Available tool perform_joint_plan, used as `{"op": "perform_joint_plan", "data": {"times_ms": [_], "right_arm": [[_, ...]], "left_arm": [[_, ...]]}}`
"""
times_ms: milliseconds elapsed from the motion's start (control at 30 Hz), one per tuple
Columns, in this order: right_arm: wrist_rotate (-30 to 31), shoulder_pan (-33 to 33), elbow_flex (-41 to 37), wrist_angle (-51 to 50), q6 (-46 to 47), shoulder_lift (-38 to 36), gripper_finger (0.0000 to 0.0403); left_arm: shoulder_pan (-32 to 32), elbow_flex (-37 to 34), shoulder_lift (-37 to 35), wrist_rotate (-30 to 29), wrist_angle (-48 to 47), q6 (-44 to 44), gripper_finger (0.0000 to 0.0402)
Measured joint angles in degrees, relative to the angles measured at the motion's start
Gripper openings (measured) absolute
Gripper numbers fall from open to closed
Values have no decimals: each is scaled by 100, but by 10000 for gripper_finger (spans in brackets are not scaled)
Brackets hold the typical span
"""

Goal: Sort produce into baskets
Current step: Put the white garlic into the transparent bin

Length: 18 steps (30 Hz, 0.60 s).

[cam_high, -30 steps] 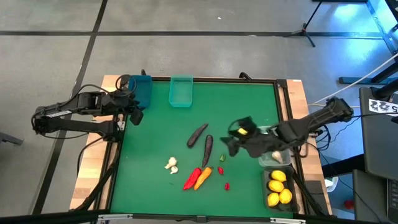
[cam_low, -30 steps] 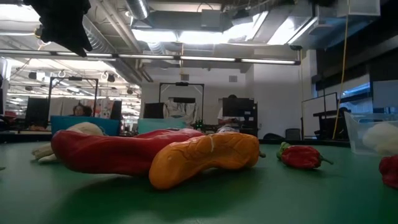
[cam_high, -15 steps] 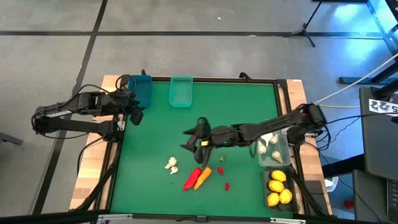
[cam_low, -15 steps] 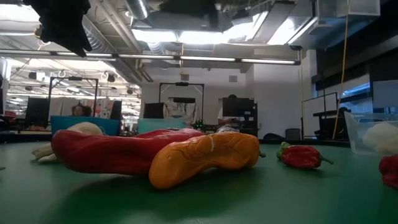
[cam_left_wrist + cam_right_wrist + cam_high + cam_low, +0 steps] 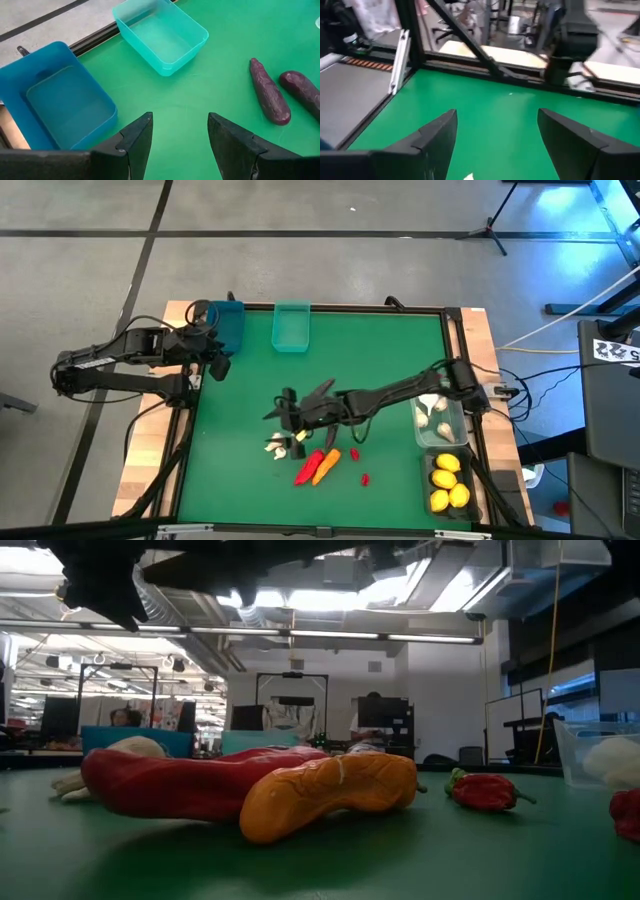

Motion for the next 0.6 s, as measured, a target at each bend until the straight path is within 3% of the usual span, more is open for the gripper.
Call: {"op": "perform_joint_plan", "data": {"times_ms": [200, 600], "right_arm": [[-642, -146, 472, -36, -43, 540, 276], [-964, -223, 483, -576, -475, 970, 276]], "left_arm": [[0, 0, 0, -2, 2, -9, 185], [0, 0, 0, -35, 9, -28, 185]]}}
